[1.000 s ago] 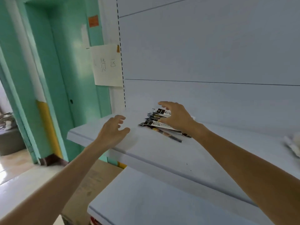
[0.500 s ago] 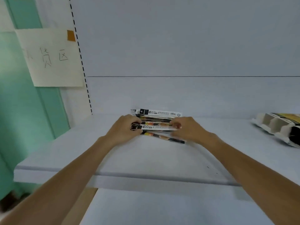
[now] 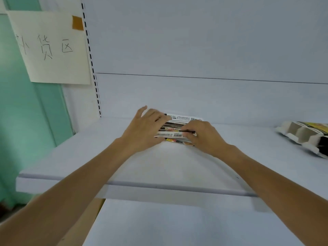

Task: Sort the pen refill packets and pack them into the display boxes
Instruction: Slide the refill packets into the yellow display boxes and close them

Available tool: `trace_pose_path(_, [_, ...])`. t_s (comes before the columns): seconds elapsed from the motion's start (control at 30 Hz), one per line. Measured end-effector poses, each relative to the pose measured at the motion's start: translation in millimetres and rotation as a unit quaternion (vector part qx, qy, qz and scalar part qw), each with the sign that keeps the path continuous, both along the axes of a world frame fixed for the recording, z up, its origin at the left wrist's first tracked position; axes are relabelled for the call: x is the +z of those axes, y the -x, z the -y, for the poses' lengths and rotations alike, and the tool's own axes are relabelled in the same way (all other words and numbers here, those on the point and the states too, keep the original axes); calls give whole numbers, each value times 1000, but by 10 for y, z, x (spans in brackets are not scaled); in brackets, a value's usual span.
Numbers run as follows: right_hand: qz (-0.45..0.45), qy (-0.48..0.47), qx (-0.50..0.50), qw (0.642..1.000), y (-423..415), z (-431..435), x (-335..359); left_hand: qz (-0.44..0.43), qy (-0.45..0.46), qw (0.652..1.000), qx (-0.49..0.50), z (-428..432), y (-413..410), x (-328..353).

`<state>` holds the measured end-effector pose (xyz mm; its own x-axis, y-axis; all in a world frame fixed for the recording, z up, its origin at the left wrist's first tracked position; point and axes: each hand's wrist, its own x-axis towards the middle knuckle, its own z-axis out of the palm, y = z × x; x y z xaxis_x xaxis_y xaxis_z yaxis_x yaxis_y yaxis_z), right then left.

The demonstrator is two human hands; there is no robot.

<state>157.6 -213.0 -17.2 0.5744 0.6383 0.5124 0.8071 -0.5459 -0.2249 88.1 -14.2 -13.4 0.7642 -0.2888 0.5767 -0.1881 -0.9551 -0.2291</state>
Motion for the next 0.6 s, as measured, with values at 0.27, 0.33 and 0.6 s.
trace_pose_path(0.27, [-143, 84, -61, 984, -138, 166, -18, -103, 158, 975, 116, -225, 132, -32])
trace_pose_path(0.33, [-122, 107, -70, 984, -182, 219, -51, -115, 223, 963, 94, -340, 170, -38])
trace_pose_path(0.6, [35, 68, 51, 996, -59, 53, -4, -130, 356, 922, 81, -423, 203, -3])
